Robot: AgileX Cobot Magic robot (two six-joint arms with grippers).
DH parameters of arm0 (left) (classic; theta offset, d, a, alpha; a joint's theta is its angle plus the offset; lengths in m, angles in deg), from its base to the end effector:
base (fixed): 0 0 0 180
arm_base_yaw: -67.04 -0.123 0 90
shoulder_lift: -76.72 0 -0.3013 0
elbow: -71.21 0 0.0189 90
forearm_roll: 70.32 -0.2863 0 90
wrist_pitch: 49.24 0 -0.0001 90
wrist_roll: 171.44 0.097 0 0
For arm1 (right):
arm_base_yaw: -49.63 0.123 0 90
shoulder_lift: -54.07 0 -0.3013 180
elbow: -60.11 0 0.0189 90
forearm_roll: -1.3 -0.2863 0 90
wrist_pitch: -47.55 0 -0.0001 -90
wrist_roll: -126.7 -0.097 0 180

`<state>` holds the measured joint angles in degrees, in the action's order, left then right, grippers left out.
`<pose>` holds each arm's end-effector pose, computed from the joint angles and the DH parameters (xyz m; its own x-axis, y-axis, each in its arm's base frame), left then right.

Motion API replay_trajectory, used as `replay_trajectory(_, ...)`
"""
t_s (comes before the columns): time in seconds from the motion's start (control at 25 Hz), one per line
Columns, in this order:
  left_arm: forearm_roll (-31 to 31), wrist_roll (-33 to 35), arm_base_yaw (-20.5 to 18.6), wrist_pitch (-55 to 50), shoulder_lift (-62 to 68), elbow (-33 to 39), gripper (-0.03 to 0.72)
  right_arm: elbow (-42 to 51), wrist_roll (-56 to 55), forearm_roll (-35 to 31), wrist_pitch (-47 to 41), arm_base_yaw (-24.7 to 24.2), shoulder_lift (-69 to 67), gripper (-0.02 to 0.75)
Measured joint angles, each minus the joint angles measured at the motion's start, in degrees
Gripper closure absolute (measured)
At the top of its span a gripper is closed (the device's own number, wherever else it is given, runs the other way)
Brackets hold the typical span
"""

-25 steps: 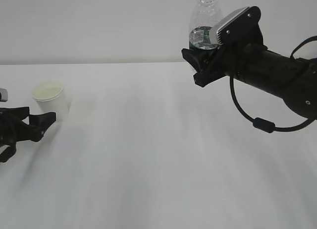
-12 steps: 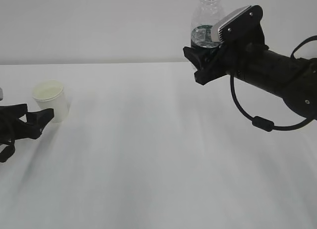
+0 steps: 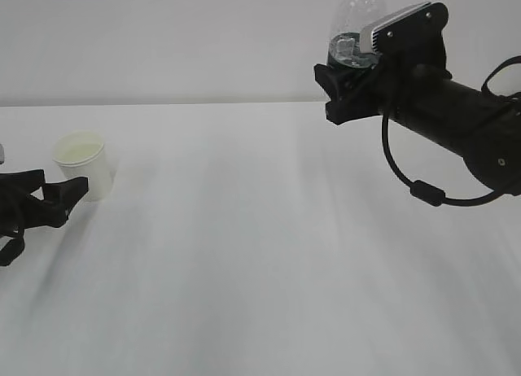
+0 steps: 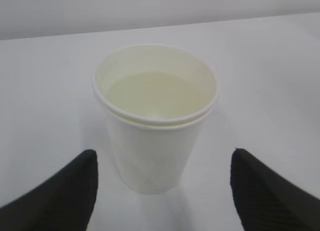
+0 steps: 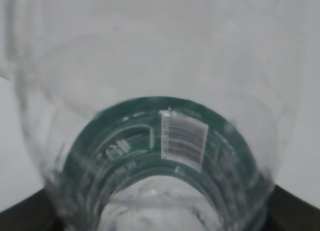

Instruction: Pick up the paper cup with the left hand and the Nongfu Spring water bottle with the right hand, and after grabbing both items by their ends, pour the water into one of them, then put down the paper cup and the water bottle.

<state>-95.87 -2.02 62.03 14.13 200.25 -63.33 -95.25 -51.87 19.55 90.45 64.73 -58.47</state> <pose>0.3268 -0.0089 0.0689 -0.3011 -0.0019 -0.9536 0.2926 0.9516 -0.0943 0.3984 0.1289 0.1945 0.0255 -0.2552 -0.9666 -0.4687 0.8510 -0.2371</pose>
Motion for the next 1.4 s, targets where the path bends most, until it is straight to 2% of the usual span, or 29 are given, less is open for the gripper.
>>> replay_trajectory(0.72,0.0,0.0,0.0,0.13,0.0,0.0,0.099,0.0,9.28,-12.82,-3.44,0.0,0.0,0.256)
replay_trajectory(1.16,0.0,0.0,0.0,0.13,0.0,0.0,0.1,0.0,12.05,-16.64,-5.13,0.0,0.0,0.256)
replay_trajectory(1.4,0.0,0.0,0.0,0.13,0.0,0.0,0.1,0.01,12.21,-16.88,-5.37,-1.88,0.0,0.256)
